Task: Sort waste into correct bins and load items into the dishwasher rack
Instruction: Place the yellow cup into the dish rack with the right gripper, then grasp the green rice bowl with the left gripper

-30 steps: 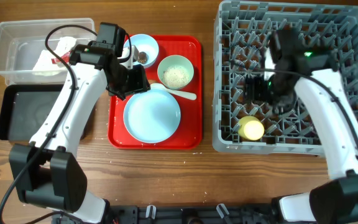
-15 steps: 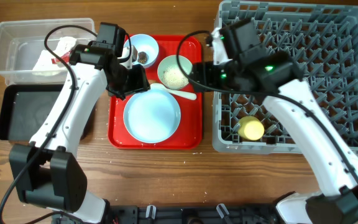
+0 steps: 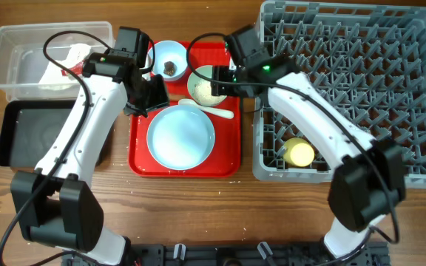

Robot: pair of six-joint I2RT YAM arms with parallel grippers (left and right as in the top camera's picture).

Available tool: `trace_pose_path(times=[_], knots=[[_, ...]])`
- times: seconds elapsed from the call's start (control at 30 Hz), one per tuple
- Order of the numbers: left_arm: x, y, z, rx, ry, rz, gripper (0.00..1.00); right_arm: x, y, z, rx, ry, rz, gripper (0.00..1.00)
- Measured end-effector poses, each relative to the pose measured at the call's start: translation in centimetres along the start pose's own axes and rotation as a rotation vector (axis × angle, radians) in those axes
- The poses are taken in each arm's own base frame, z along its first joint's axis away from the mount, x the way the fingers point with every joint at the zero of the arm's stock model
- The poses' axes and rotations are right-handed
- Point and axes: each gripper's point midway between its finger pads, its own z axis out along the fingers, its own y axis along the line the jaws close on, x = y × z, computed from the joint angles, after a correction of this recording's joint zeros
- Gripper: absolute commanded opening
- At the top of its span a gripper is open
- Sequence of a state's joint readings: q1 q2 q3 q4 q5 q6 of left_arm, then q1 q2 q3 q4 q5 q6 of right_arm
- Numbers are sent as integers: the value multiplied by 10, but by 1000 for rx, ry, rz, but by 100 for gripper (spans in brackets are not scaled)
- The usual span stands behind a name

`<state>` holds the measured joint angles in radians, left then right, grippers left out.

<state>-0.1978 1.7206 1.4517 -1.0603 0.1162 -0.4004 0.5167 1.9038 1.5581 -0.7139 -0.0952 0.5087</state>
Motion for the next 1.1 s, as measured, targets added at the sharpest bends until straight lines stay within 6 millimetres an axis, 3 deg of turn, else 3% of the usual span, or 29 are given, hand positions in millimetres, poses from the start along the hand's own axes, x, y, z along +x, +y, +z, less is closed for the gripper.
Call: trace_pose_path(times=[0.1,0.13,0.27,0.37,0.43,0.47,0.57,0.6,0.7,0.87,1.03,1.1], knots=[[-8,-1,0,-1,-34,-6,46,-1,-2,4,7,-4,8,69],[-12,-4,0,10,-54,0,51,-2,-2,4,6,-7,12,69],[-34,-43,0,79,-182,135,57,-11,-14,-10,17,-26,35,70],[-29,-92,19,129,-219,316,60,-44,-31,-62,6,-139,73,70],[-21,-116,41,138,-219,428,59,-66,-46,-116,-2,-248,108,71],[-19,-125,50,141,-224,470,59,-69,-52,-132,1,-274,118,71],[5,-154,86,130,-202,697,57,-71,-97,-213,52,-398,176,75],[11,-161,93,125,-202,742,57,-67,-104,-220,67,-400,185,75],[15,-168,104,89,-222,818,57,-55,-122,-232,109,-378,201,76],[16,-161,137,28,-204,860,43,-40,-130,-229,142,-319,182,77],[15,-158,143,11,-203,875,29,-39,-130,-229,147,-316,170,78],[15,-158,143,9,-204,877,28,-39,-130,-229,148,-315,167,80]])
